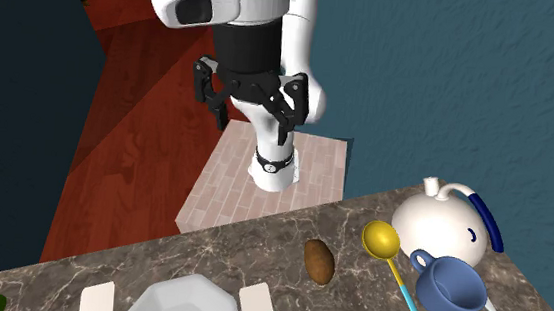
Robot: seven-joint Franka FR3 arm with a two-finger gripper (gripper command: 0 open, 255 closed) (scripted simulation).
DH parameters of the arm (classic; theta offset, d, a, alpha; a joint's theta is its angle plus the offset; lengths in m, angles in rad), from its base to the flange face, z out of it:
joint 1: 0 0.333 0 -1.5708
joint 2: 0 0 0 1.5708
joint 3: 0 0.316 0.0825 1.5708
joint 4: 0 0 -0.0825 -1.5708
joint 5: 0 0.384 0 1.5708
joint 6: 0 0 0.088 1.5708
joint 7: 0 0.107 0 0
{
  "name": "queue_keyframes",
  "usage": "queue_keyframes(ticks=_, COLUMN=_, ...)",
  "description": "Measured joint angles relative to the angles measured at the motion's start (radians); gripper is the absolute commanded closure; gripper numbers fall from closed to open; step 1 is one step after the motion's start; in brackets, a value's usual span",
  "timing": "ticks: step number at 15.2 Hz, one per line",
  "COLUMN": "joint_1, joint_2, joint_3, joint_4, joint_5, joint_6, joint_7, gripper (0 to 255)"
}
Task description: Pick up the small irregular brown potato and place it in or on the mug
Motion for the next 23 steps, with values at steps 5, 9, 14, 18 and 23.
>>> queue_keyframes(ticks=5, joint_1=0.015, joint_2=0.014, joint_3=0.031, joint_4=-0.079, joint_5=0.024, joint_6=0.075, joint_7=0.017, gripper=0)
queue_keyframes(ticks=9, joint_1=0.036, joint_2=0.05, joint_3=0.073, joint_4=-0.159, joint_5=0.056, joint_6=0.171, joint_7=0.038, gripper=0)
queue_keyframes(ticks=14, joint_1=0.067, joint_2=0.123, joint_3=0.132, joint_4=-0.25, joint_5=0.1, joint_6=0.312, joint_7=0.067, gripper=0)
queue_keyframes(ticks=18, joint_1=0.091, joint_2=0.202, joint_3=0.179, joint_4=-0.308, joint_5=0.133, joint_6=0.428, joint_7=0.085, gripper=0)
queue_keyframes(ticks=23, joint_1=0.117, joint_2=0.34, joint_3=0.24, joint_4=-0.344, joint_5=0.166, joint_6=0.58, joint_7=0.109, gripper=0)
